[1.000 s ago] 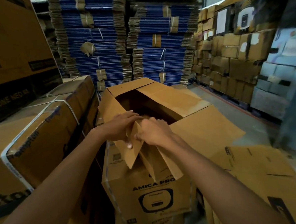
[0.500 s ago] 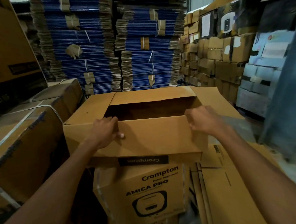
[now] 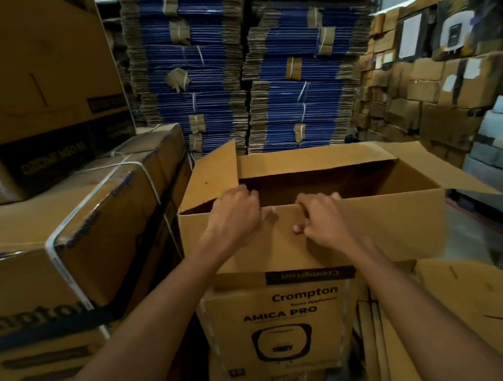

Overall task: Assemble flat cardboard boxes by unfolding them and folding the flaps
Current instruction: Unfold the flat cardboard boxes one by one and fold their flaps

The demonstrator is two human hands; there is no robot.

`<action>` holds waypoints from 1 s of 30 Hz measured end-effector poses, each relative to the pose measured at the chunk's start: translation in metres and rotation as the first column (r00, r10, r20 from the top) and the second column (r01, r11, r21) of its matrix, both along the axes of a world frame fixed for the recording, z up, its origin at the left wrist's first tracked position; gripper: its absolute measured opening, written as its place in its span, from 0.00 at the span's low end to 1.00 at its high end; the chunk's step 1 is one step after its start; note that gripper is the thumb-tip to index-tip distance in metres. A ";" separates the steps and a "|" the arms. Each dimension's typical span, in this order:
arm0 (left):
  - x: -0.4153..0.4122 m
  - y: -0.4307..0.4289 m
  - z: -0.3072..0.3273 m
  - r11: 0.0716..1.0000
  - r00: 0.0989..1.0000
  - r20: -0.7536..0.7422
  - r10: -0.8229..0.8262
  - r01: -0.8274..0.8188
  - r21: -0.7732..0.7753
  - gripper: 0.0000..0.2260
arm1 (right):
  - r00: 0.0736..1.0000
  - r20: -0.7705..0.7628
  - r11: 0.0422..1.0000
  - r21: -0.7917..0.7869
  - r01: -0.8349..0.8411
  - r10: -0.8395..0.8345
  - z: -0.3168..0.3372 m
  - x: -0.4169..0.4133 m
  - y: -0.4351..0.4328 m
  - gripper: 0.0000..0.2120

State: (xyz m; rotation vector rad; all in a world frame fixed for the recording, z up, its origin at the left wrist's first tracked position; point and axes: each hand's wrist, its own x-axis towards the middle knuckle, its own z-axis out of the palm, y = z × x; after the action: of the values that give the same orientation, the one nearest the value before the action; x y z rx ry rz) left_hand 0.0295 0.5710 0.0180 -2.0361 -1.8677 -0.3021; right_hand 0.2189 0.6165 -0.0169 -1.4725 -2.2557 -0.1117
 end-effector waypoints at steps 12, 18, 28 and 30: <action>-0.113 -0.006 0.026 0.803 0.798 -0.170 0.578 -0.593 -0.057 0.36 | 0.998 -0.060 0.999 0.019 -0.032 0.033 -0.003 0.003 -0.004 0.18; -0.112 0.024 0.003 0.823 0.757 0.353 0.550 -0.421 -0.381 0.46 | 1.000 0.003 0.946 -0.323 -0.027 0.030 0.040 0.000 -0.004 0.13; -0.090 0.040 -0.012 0.841 0.732 0.414 0.541 -0.469 -0.271 0.41 | 0.992 0.118 0.815 -0.579 0.029 0.048 0.063 -0.035 0.068 0.23; -0.095 0.037 -0.017 0.867 0.751 0.433 0.499 -0.434 -0.246 0.40 | 0.995 0.104 0.826 -0.560 0.060 -0.001 0.054 -0.042 0.084 0.33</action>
State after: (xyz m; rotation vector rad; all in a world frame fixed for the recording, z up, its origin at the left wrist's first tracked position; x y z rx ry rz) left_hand -0.0652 0.6079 0.0013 -1.5643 -2.6953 -0.6081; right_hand 0.1769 0.7004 0.0371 -1.8208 -2.4717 0.5349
